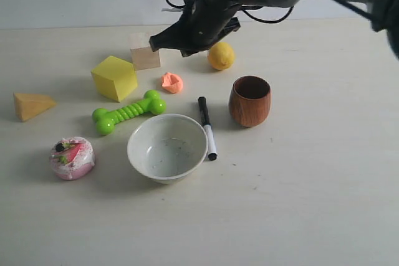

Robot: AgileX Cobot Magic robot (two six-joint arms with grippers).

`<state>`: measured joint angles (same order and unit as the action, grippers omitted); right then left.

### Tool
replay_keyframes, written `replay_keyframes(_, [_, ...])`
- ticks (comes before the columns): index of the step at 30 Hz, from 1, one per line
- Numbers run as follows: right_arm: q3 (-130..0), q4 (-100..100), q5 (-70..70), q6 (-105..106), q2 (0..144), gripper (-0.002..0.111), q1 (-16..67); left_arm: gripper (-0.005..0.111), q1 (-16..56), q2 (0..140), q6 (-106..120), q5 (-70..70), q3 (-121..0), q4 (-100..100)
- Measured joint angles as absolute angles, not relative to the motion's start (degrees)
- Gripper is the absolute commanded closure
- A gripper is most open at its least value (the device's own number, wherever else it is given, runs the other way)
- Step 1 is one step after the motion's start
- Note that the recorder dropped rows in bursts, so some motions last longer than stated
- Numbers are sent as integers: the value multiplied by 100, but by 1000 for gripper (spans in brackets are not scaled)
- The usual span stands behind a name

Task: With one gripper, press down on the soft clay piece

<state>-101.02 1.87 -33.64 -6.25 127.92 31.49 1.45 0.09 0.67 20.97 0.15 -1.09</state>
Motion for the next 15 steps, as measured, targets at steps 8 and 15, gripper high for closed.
replay_keyframes(8, [-7585,587,-2447,-614,10437,108,2954,107,145,9,67,2097,15,-109])
replay_keyframes(15, [-6769,504,-2817,-898,8499,108,2954,107,145,9,67,2097,15,-109])
